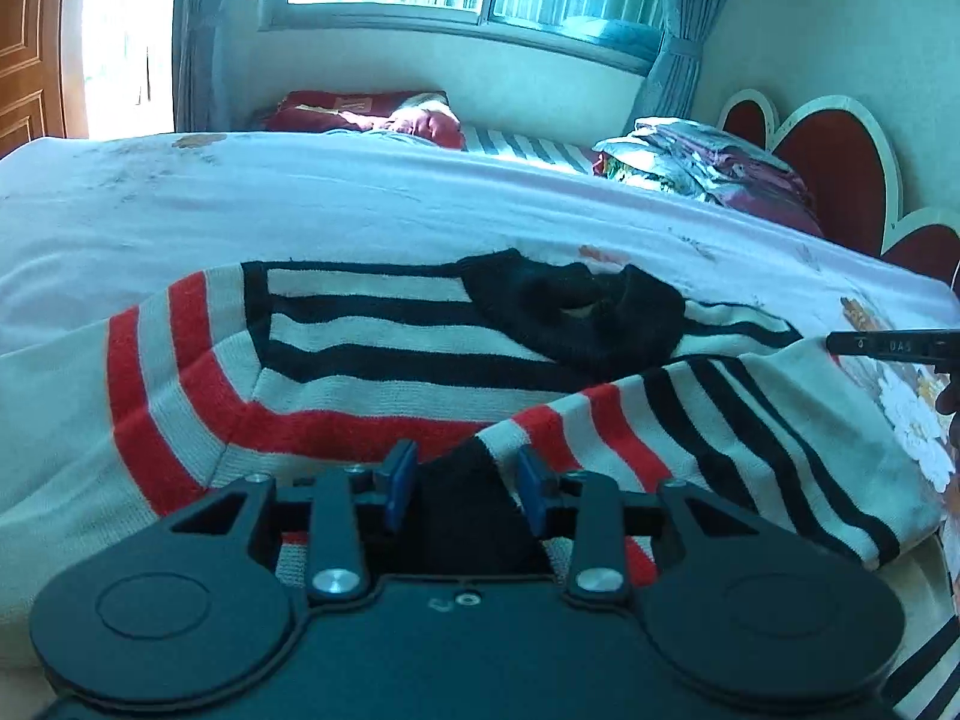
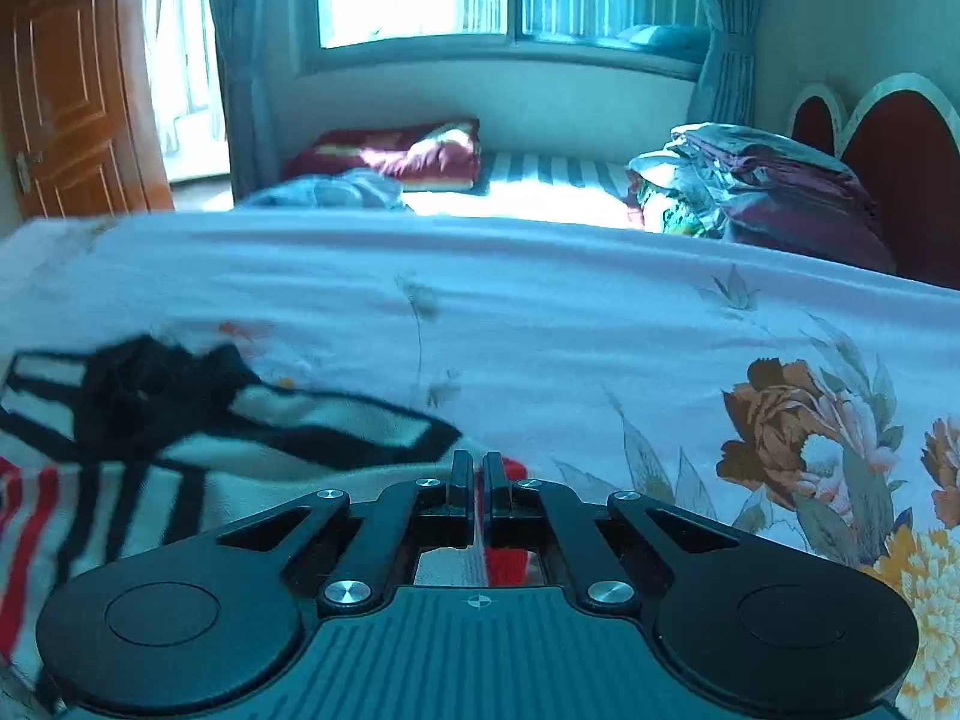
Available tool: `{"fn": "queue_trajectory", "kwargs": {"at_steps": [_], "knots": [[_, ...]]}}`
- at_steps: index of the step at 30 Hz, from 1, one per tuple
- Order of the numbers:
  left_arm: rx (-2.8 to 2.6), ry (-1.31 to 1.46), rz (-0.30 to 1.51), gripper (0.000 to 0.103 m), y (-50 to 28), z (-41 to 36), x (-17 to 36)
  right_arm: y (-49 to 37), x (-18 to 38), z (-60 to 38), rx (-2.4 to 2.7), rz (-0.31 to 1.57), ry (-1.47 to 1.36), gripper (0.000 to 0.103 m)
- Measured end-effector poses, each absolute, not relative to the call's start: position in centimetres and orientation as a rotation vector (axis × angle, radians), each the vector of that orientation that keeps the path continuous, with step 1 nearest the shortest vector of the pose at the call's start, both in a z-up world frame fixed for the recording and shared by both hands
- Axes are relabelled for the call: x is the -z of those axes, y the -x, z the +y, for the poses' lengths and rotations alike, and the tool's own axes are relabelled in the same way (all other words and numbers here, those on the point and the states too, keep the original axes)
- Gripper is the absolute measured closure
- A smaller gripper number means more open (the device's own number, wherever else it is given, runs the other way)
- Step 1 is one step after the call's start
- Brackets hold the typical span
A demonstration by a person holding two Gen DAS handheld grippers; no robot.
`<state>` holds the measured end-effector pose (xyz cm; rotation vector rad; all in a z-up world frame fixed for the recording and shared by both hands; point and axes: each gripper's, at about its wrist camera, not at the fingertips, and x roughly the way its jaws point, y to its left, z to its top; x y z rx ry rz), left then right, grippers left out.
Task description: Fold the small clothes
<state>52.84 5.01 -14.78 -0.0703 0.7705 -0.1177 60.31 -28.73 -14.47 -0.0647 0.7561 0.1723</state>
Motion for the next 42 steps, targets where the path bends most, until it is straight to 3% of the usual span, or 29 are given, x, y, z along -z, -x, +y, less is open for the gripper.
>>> {"fn": "queue_trajectory", "kwargs": {"at_steps": [1, 2, 3, 6, 10, 15, 21, 27, 33, 36, 38, 39, 40, 42], "knots": [[0.106, 0.036, 0.773, 0.064, -53.1, 4.9, 15.0, -61.0, 15.7, -28.7, -0.117, 0.791, 0.115, 0.102], [0.084, 0.015, 0.776, 0.063, -53.4, 5.0, 15.1, -61.1, 15.9, -29.2, -0.101, 0.769, 0.107, 0.091], [0.071, 0.035, 0.789, 0.063, -53.7, 5.4, 15.0, -61.3, 15.7, -29.4, -0.083, 0.782, 0.096, 0.086], [0.065, 0.074, 0.779, 0.066, -53.5, 5.6, 13.8, -59.8, 13.9, -29.5, -0.097, 0.759, 0.057, 0.086], [0.24, 0.067, 0.712, 0.061, -52.1, 1.2, 12.4, -54.7, 12.1, -27.6, -0.215, 0.719, -0.01, 0.086], [0.362, -0.035, 0.772, 0.055, -52.6, -4.6, 14.7, -51.1, 14.9, -25.1, -0.173, 0.775, 0.097, 0.086], [0.272, -0.052, 0.774, 0.057, -51.8, -1.0, 15.6, -50.5, 14.6, -26.9, -0.129, 0.8, 0.099, 0.085], [0.244, 0.006, 0.71, 0.059, -48.2, 0.9, 13.0, -46.6, 11.7, -26.8, -0.18, 0.721, 0.033, 0.085], [0.029, 0.039, 0.676, 0.062, -45.9, 5.4, 12.7, -45.1, 13.1, -26.4, -0.168, 0.775, 0.03, 0.085], [0.006, 0.13, 0.758, 0.063, -48.1, 8.0, 13.8, -45.4, 13.9, -26.5, -0.147, 0.804, 0.016, 0.085], [0.062, 0.23, 0.801, 0.067, -49.9, 9.1, 14.6, -45.8, 14.1, -26.1, -0.13, 0.812, 0.027, 0.085], [0.101, 0.253, 0.801, 0.087, -50.6, 9.2, 14.6, -45.9, 14.2, -25.9, -0.122, 0.816, 0.026, 0.085], [0.131, 0.254, 0.807, 0.099, -51.3, 9.1, 14.6, -46.0, 14.2, -25.8, -0.114, 0.819, 0.027, 0.085], [0.132, 0.223, 0.748, 0.099, -51.9, 8.8, 13.6, -46.0, 14.1, -25.7, -0.1, 0.822, 0.024, 0.085]]}}
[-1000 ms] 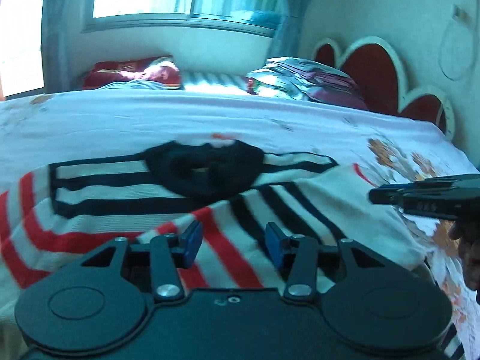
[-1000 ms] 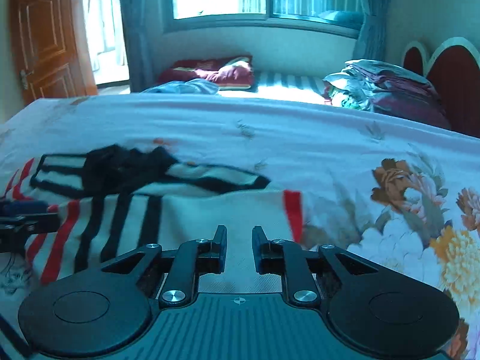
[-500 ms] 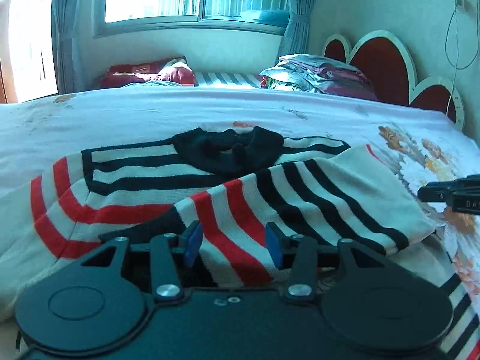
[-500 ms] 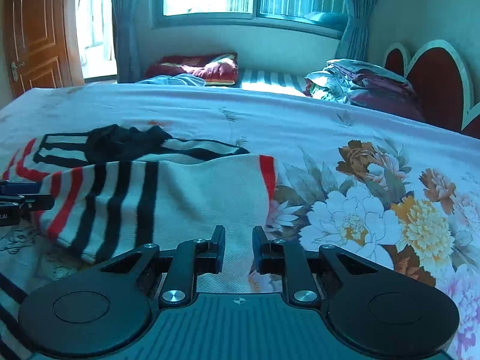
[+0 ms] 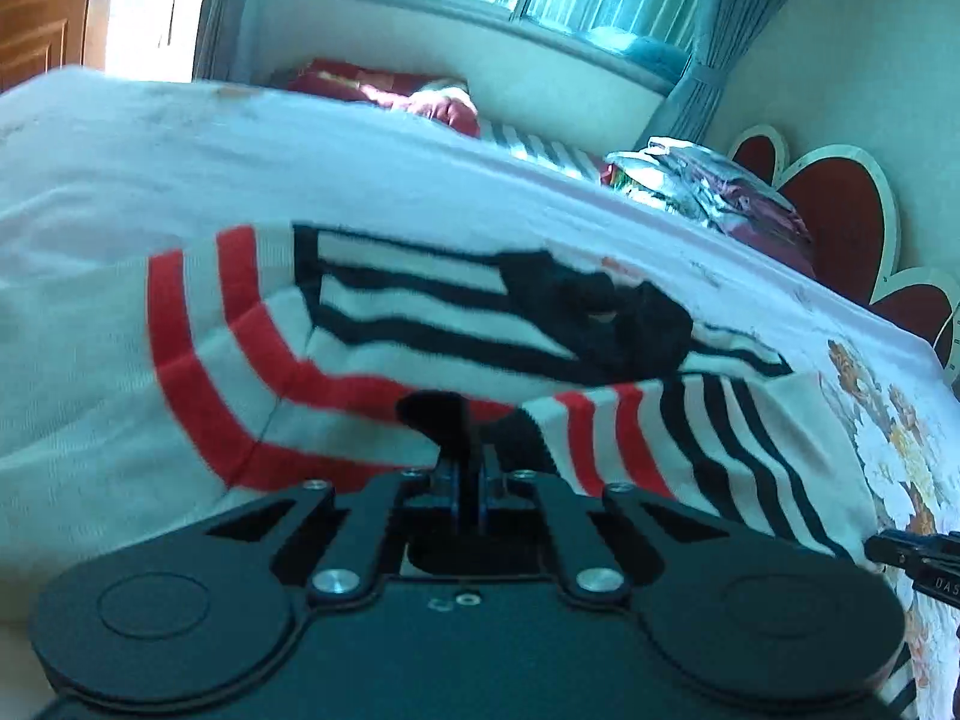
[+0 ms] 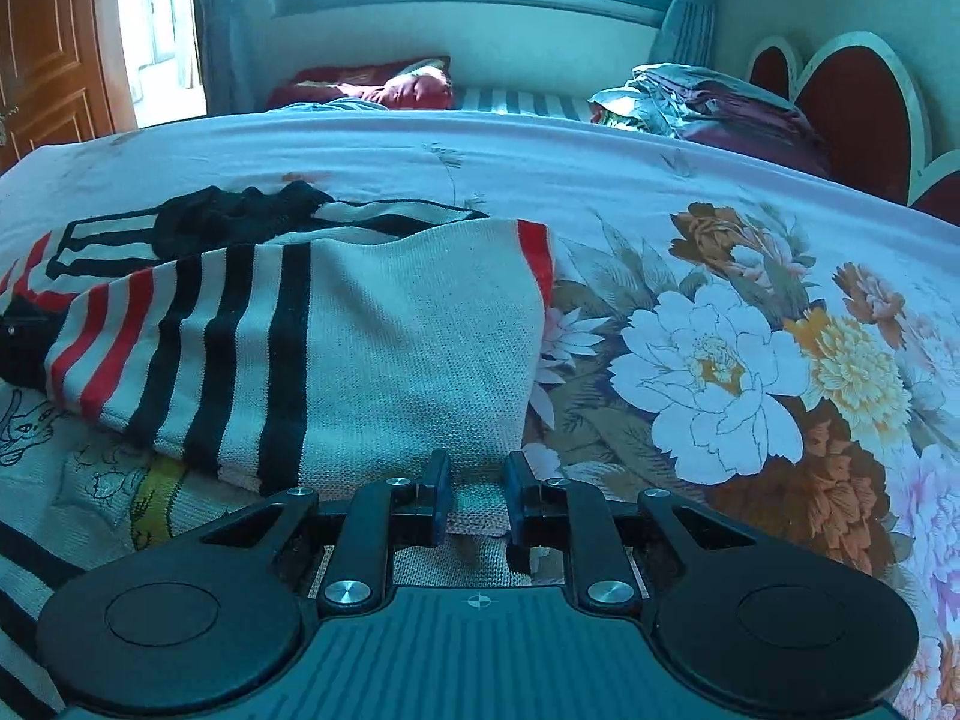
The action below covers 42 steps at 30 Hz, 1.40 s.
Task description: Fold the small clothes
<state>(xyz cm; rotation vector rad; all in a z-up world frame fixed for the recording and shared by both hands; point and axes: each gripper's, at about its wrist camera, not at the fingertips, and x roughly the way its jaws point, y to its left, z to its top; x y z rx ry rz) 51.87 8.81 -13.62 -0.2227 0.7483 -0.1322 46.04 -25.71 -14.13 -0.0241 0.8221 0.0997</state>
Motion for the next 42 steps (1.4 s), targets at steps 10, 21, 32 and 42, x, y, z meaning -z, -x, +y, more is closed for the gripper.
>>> {"fn": "queue_trajectory", "kwargs": {"at_steps": [10, 21, 32, 42], "knots": [[-0.009, 0.012, 0.678, 0.039, -49.5, 8.9, 13.0, -45.0, 12.7, -25.5, -0.064, 0.768, 0.005, 0.085], [0.327, -0.129, 0.826, 0.034, -51.4, 0.8, 14.5, -46.4, 14.2, -22.4, -0.106, 0.825, -0.012, 0.085], [0.256, -0.12, 0.809, 0.033, -51.2, 3.7, 14.9, -47.3, 14.0, -23.4, -0.068, 0.84, -0.027, 0.085], [0.043, 0.126, 0.673, 0.033, -46.8, 12.1, 10.5, -45.9, 11.5, -21.9, -0.104, 0.755, -0.041, 0.043]]}}
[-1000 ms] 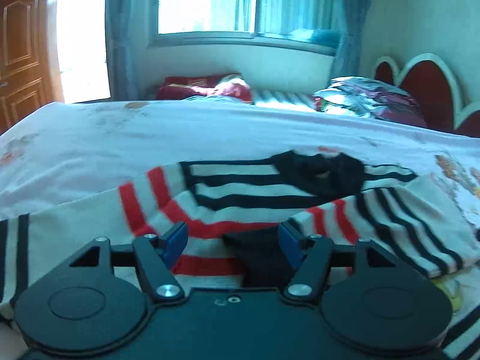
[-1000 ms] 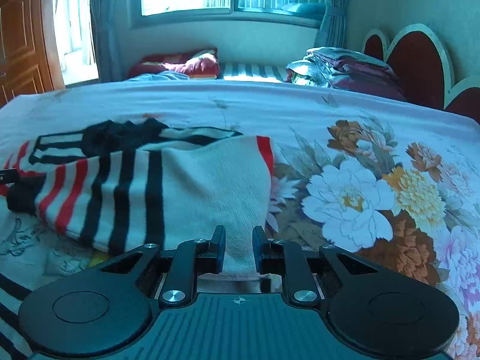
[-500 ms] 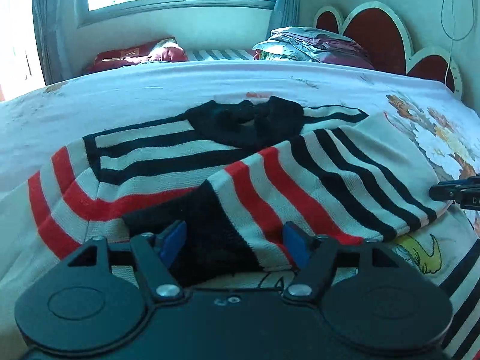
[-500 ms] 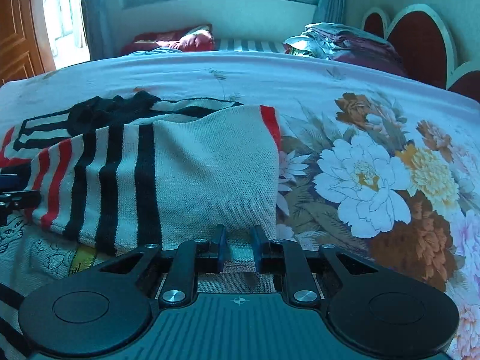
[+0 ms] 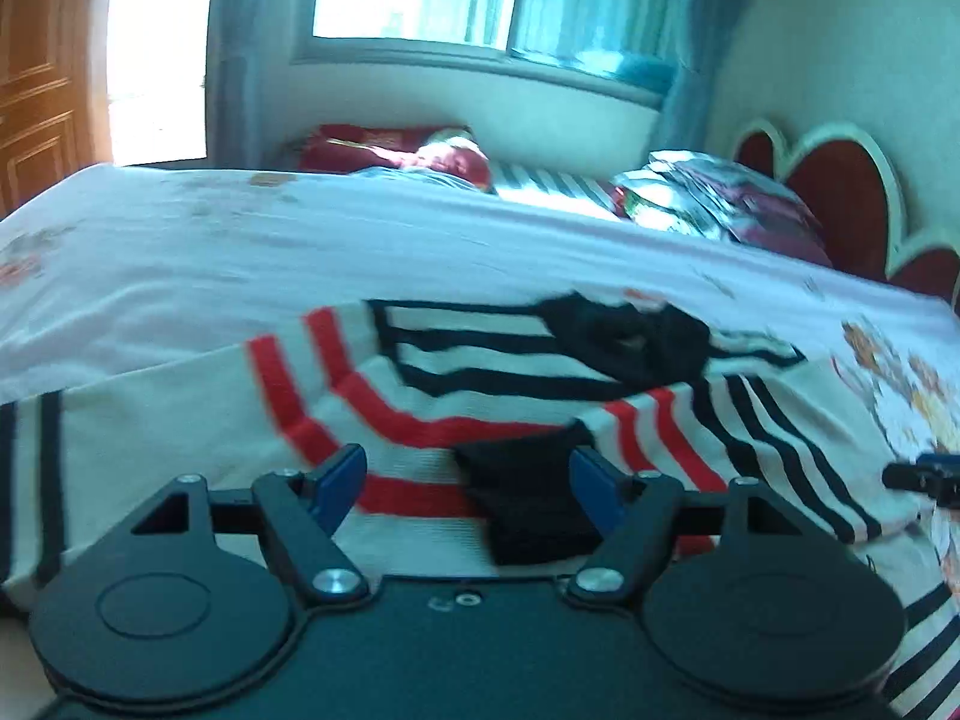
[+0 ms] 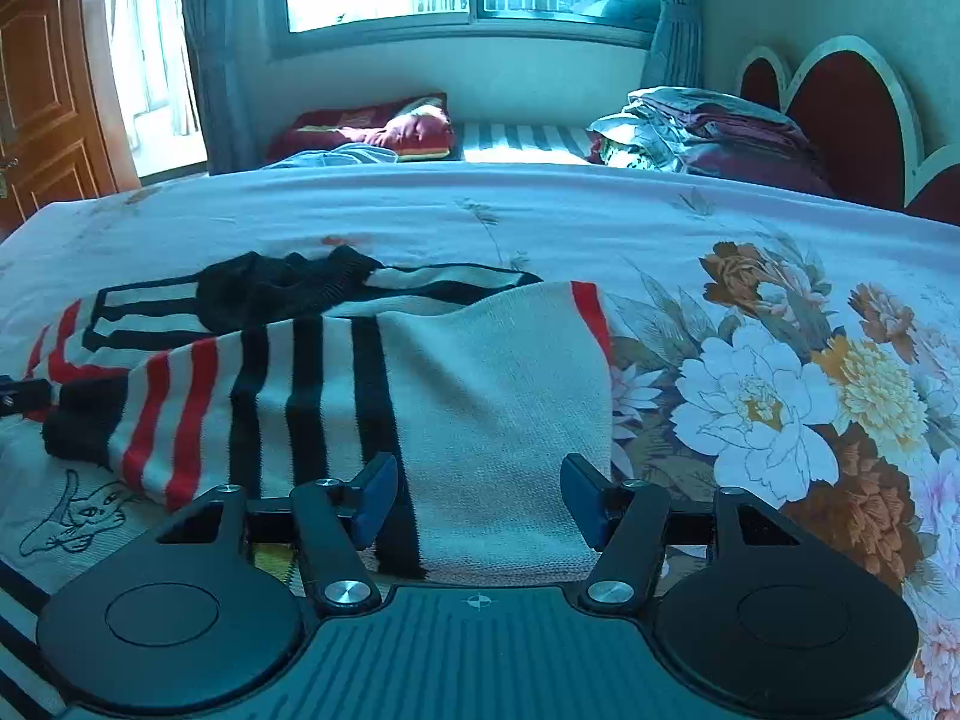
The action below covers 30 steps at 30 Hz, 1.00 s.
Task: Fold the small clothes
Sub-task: 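Grasp the other black sleeve cuff with the left gripper and fold it across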
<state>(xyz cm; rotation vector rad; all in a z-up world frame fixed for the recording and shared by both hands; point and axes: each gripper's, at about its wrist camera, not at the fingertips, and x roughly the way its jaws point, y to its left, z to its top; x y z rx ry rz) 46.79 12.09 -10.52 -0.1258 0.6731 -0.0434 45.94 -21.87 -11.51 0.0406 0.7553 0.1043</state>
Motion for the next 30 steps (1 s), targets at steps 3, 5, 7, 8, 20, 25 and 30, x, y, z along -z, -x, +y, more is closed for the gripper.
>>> {"fn": "queue_trajectory", "kwargs": {"at_steps": [3, 5, 7, 8, 20, 25, 30], "knots": [[-0.112, 0.249, 0.644, 0.046, -42.9, 18.8, 9.7, -46.2, 11.4, -20.8, -0.138, 0.757, -0.041, 0.043], [-0.23, 0.352, 0.65, 0.059, -40.2, 23.5, 10.0, -46.6, 11.6, -19.9, -0.157, 0.769, -0.053, 0.043], [-0.347, 0.464, 0.644, 0.064, -37.6, 27.4, 10.6, -46.9, 11.9, -18.9, -0.175, 0.779, -0.062, 0.043], [-0.413, 0.517, 0.634, 0.068, -36.2, 29.2, 11.0, -47.0, 12.1, -18.4, -0.184, 0.785, -0.063, 0.047], [-0.521, 0.914, 0.486, 0.089, -35.5, 40.7, 13.8, -47.1, 12.4, -15.4, -0.19, 0.809, -0.05, 0.053], [-0.447, 0.866, 0.438, 0.098, -38.4, 39.7, 12.5, -48.3, 12.2, -17.2, -0.138, 0.823, -0.132, 0.053], [-0.296, 0.754, 0.42, 0.098, -43.9, 34.6, 8.7, -48.1, 11.5, -18.7, -0.113, 0.797, -0.164, 0.053]]}}
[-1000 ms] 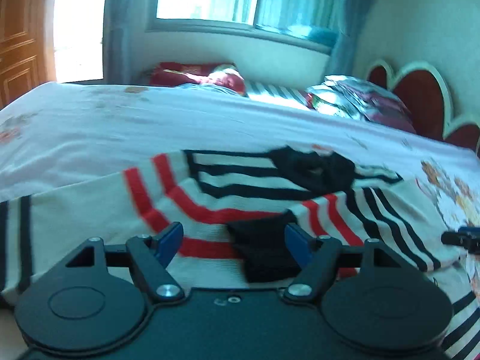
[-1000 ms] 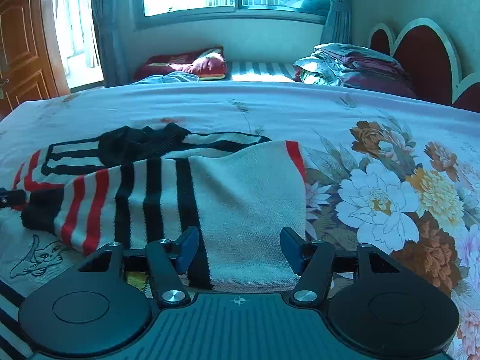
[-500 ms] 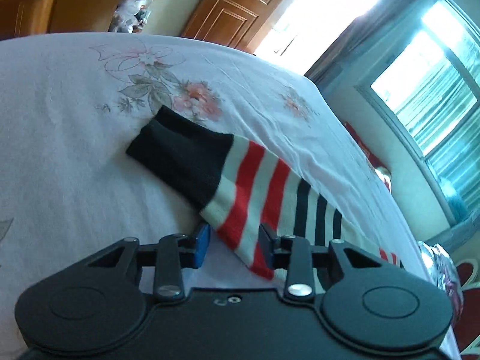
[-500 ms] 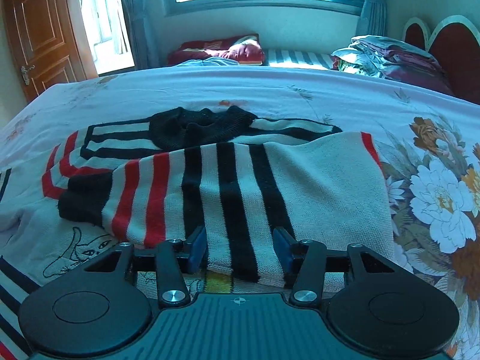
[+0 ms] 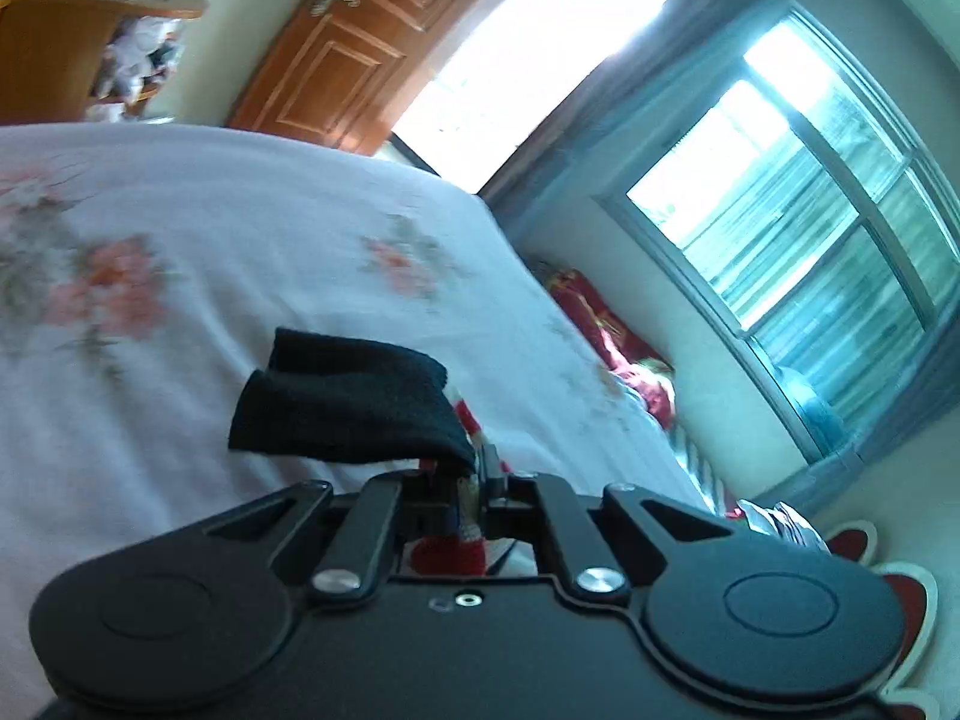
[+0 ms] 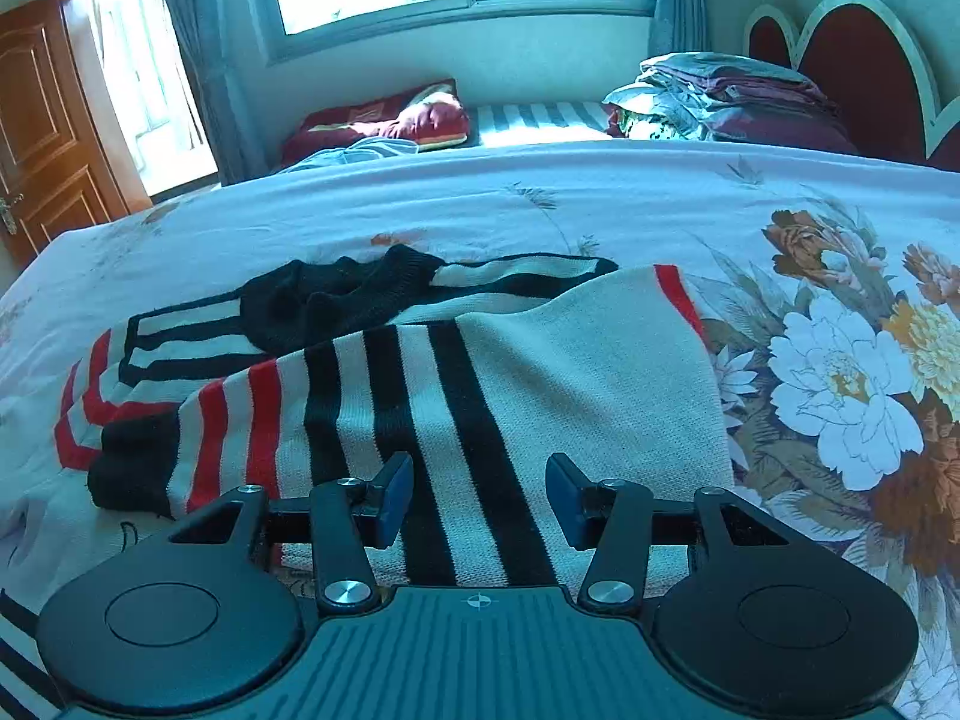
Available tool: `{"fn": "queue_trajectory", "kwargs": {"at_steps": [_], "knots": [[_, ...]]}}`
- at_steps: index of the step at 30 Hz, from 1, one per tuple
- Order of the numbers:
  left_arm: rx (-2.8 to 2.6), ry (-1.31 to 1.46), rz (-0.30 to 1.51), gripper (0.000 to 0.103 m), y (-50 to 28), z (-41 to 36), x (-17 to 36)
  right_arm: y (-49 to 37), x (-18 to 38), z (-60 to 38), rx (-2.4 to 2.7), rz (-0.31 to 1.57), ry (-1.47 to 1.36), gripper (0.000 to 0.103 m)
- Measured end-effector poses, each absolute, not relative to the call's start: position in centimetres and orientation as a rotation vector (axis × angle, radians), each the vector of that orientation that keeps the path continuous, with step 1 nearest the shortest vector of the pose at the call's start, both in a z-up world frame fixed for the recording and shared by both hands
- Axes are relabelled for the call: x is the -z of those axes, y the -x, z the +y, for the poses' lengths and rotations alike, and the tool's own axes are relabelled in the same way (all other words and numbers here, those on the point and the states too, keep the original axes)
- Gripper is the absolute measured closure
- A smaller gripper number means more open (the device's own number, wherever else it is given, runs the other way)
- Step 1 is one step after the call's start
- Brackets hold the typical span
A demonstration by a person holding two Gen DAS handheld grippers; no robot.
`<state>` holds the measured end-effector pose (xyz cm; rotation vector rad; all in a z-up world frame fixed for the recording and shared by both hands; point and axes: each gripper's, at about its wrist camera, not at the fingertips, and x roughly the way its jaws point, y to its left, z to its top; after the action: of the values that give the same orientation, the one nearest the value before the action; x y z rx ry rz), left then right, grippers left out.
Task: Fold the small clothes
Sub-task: 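Grasp the other black sleeve cuff with the left gripper and fold it across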
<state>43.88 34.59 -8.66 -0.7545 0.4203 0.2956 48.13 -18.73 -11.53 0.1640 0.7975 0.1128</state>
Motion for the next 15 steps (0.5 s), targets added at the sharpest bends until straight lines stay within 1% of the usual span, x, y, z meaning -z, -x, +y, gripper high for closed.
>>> {"fn": "queue_trajectory", "kwargs": {"at_steps": [4, 7, 11, 15], "knots": [[-0.084, 0.597, 0.476, 0.098, -48.9, 25.8, 6.0, -47.6, 11.3, -20.4, -0.084, 0.784, -0.202, 0.053], [0.07, 0.453, 0.537, 0.098, -51.4, 17.1, 5.6, -47.1, 11.1, -21.8, -0.066, 0.773, -0.23, 0.053], [0.243, 0.297, 0.626, 0.098, -52.8, 6.0, 7.1, -46.2, 10.5, -24.1, -0.044, 0.757, -0.27, 0.053], [0.38, 0.109, 0.704, 0.098, -52.7, -2.8, 9.8, -45.0, 10.1, -26.4, -0.036, 0.749, -0.319, 0.053]]}}
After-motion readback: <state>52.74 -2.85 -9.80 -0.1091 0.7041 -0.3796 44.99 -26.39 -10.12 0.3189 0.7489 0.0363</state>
